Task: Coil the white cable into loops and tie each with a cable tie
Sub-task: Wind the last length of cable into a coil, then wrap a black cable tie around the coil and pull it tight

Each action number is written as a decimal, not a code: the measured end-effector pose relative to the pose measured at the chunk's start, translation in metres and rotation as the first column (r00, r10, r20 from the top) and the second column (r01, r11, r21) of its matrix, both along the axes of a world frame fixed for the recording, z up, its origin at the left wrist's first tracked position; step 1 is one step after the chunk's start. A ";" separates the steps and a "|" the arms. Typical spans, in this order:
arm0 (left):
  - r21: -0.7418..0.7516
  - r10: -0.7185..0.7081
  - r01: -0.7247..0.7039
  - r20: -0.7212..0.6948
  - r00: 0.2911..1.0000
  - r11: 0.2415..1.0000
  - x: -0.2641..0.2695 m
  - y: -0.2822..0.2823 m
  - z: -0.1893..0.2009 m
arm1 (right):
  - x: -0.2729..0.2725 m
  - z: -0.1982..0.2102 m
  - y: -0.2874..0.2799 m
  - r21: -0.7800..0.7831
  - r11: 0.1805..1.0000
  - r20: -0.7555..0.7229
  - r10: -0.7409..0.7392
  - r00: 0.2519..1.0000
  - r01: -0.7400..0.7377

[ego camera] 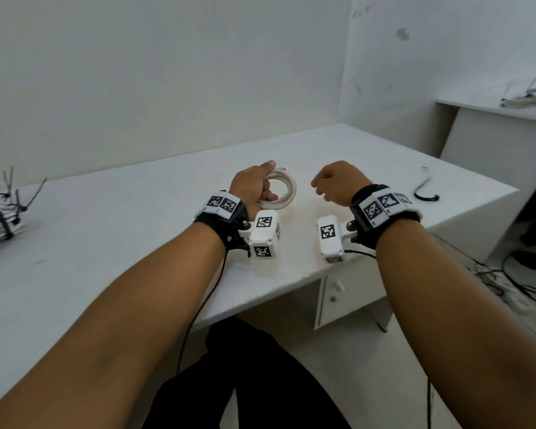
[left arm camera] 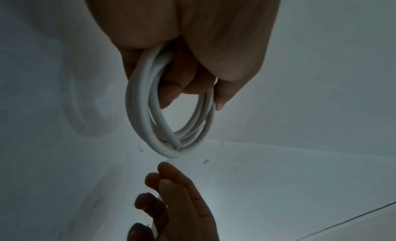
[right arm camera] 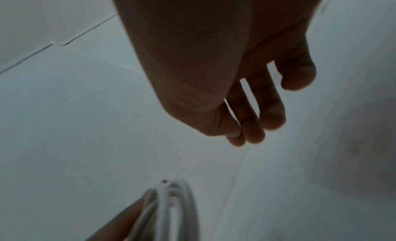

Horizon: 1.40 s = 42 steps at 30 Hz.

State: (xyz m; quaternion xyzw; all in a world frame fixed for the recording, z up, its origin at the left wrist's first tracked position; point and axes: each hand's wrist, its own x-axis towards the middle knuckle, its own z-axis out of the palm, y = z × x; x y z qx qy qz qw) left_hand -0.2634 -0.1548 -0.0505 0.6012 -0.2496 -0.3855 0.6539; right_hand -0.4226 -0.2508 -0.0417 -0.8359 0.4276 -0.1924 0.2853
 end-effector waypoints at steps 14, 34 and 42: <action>0.065 -0.165 0.166 -0.020 0.986 0.984 -0.080 -0.055 -0.009 | -0.129 -0.013 -0.099 -0.279 0.898 -0.339 -0.423 0.840 0.340; -0.010 -0.109 0.109 0.014 0.994 0.994 0.001 -0.013 0.001 | -0.007 0.012 -0.046 -0.107 0.994 -0.214 -0.051 0.975 0.028; -0.013 0.030 -0.029 0.020 0.999 0.999 0.089 0.049 0.001 | 0.113 0.024 0.001 -0.077 0.987 -0.066 0.139 0.988 -0.144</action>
